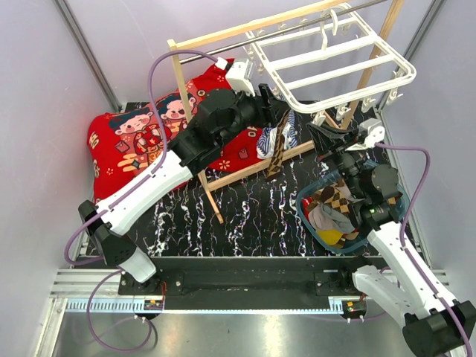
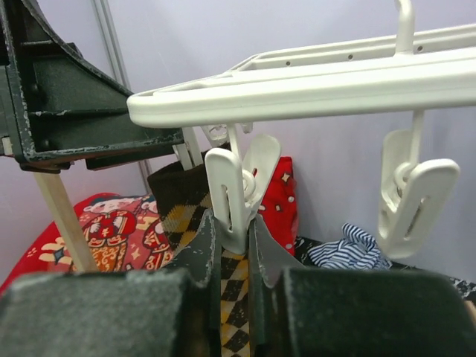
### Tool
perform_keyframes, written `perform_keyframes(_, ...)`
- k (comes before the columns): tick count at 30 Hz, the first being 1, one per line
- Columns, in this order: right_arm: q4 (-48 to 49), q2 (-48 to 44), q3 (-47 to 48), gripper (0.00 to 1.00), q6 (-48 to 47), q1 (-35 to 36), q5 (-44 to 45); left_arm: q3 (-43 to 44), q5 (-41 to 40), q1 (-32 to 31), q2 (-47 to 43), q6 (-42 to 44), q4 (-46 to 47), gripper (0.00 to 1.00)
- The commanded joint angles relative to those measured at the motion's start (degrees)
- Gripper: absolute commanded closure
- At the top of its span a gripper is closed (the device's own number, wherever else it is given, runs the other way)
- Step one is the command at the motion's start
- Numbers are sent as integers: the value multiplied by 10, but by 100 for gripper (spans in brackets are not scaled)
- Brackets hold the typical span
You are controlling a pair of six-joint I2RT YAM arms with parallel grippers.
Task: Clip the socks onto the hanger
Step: Open the clamp at the hanger.
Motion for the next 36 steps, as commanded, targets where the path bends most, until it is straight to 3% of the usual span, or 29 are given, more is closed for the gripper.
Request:
perform_keyframes(1, -36, -9, 37, 97, 2, 3, -32, 34, 2, 5, -3, 24, 5, 40)
perform_keyframes(13, -112, 43, 108, 100, 24, 3, -173, 10, 53, 36, -38, 63, 1, 38)
perform_keyframes(25, -126, 109, 175, 100, 53, 5, -244, -113, 257, 65, -149, 162, 57, 18)
perform_keyframes(29, -138, 123, 190, 100, 56, 3, -274, -128, 320, 65, -161, 137, 78, 17)
perform_keyframes(36, -204, 143, 230, 100, 16, 3, -310, -109, 318, 63, -123, 71, 94, 18)
